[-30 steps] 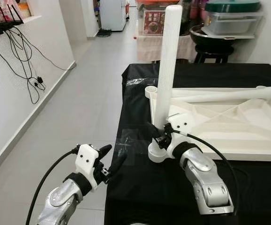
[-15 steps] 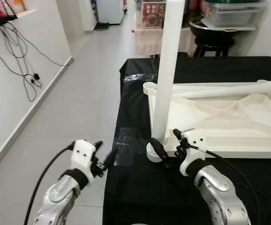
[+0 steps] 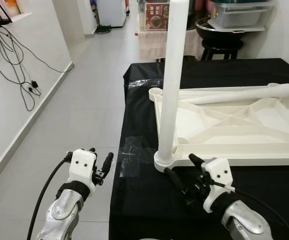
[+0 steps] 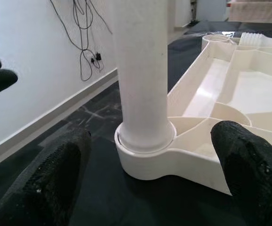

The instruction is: Building children table

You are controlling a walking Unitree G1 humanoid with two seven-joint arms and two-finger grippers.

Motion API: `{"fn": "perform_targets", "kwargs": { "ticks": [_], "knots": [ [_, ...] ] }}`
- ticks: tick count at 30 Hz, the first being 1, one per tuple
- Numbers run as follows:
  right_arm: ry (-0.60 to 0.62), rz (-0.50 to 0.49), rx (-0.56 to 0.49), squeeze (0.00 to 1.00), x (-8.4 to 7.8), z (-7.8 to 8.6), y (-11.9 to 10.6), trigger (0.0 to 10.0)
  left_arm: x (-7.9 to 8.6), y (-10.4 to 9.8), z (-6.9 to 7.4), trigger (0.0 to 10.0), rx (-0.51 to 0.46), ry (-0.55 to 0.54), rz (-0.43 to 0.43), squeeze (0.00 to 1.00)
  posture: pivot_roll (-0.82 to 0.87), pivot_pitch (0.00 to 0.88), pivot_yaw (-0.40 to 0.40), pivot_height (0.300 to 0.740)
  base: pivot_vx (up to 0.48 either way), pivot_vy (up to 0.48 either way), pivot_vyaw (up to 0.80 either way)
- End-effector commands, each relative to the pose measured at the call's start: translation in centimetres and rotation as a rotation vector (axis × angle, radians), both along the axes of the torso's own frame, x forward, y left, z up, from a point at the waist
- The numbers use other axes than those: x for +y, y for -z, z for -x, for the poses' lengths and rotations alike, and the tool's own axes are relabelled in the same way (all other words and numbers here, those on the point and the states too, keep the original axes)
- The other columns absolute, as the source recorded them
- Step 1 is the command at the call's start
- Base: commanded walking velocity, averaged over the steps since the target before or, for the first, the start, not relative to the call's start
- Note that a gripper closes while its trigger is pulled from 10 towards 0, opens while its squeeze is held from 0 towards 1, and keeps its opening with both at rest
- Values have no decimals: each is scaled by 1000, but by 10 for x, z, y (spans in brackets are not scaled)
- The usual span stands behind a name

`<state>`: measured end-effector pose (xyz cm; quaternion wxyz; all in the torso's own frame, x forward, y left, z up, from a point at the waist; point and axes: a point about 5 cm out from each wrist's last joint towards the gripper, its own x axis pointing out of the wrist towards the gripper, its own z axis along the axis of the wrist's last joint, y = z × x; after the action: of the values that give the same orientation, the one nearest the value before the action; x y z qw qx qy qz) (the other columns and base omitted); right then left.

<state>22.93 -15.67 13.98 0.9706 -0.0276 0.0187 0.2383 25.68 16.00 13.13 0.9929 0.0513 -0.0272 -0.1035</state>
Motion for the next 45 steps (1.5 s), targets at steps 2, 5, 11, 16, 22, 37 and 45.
{"fn": "perform_targets", "kwargs": {
  "ticks": [2,5,11,16,22,37,45],
  "knots": [
    [-24,-16,-7,0,2,-1,-1,10000,0,2,1,10000,12,-14,-44,0,-142,84,46,740,0,465,0],
    [-43,-15,-11,0,3,-1,-1,10000,-3,3,0,10000,7,3,-69,0,-146,83,47,740,0,466,0],
    [-39,-23,-3,0,4,1,0,10000,-3,4,1,10000,4,0,-74,0,-150,80,48,740,0,469,0],
    [-26,-20,1,0,2,2,1,10000,-4,4,0,10000,1,0,-79,0,-154,74,41,740,0,469,0],
    [-25,-13,-3,0,2,1,1,10000,-3,3,-1,10000,-3,-5,-76,0,-152,70,39,740,0,470,0],
    [169,44,-88,0,13,-48,-13,10000,-25,-4,0,10000,20,146,120,0,-148,48,33,740,0,316,0],
    [190,85,-38,0,12,-56,-3,10000,-32,-1,-7,10000,25,189,160,0,-149,48,11,740,0,0,0]
  ]
}}
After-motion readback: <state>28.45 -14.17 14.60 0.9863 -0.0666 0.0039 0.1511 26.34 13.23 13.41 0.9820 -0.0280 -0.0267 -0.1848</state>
